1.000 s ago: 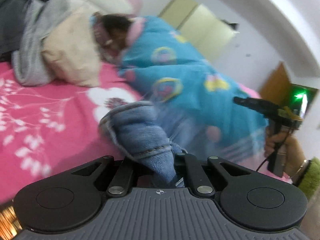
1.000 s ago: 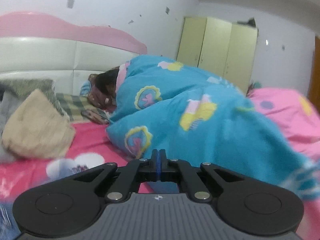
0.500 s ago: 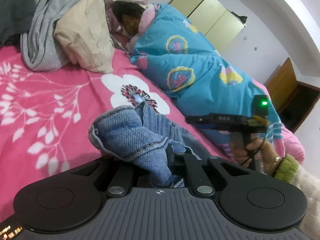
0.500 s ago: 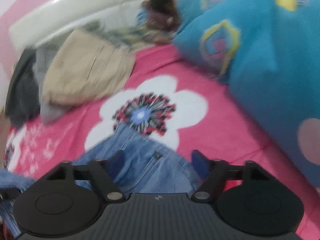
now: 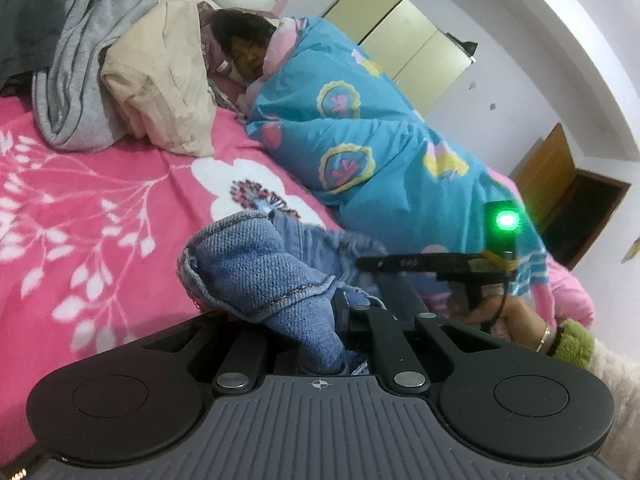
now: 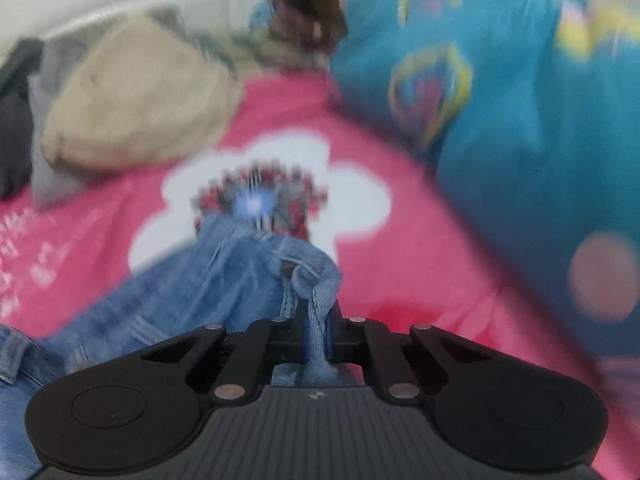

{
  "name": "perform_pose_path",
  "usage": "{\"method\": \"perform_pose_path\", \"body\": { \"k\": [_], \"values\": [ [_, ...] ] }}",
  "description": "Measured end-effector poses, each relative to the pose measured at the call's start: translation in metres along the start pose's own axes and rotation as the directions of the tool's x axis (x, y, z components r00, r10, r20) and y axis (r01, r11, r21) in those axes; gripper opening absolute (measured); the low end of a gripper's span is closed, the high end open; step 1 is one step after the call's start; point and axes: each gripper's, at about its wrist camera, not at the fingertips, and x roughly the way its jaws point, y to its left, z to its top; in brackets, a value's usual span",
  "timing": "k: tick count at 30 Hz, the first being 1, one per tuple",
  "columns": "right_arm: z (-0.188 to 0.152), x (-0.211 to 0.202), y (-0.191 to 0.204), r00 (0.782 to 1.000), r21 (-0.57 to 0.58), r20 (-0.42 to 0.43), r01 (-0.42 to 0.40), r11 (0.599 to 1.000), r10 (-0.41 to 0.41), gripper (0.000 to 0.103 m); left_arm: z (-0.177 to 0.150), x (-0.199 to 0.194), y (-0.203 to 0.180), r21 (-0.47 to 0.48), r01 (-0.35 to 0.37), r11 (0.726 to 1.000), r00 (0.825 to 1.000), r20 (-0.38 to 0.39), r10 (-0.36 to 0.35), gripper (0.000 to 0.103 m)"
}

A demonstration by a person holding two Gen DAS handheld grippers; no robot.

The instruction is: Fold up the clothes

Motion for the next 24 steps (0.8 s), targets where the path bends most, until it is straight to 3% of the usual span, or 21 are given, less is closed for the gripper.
{"method": "perform_pose_path", "body": {
  "k": [5,12,16,19,21,22,24],
  "values": [
    [0.046,-0.014,-0.002,0.988,-0.011,0.137,0.073,0.997,-0.071,0.007,0.036,0.013,0.009,0.012,-0.112,0.994,0.994,0.009,0.112,0.006],
    [0.05,0.055,0.008,0.992,-0.013,0.09,0.087,0.996,-0.085,0.008,0.052,0.04,0.062,-0.154,-0.261,0.953,0.965,-0.076,0.251,0.006],
    [0.05,0.096,0.014,0.994,-0.014,0.057,0.093,0.996,-0.092,0.008,0.05,0.05,0.075,-0.168,-0.326,0.93,0.943,-0.128,0.308,0.01],
    [0.05,0.12,0.017,0.994,-0.008,0.035,0.103,0.995,-0.103,0.021,0.049,0.048,0.081,-0.195,-0.33,0.924,0.941,-0.144,0.306,0.022],
    [0.052,0.103,0.007,0.993,0.026,0.046,0.106,0.994,-0.107,0.051,0.05,0.043,0.079,-0.201,-0.349,0.915,0.935,-0.134,0.327,0.034],
    [0.052,0.093,0.001,0.993,0.045,0.053,0.105,0.993,-0.108,0.058,0.05,0.041,0.077,-0.203,-0.361,0.91,0.932,-0.127,0.341,0.039],
    [0.054,0.072,-0.011,0.992,0.083,0.067,0.104,0.991,-0.109,0.068,0.051,0.033,0.074,-0.214,-0.379,0.9,0.925,-0.101,0.366,0.058]
  ]
}}
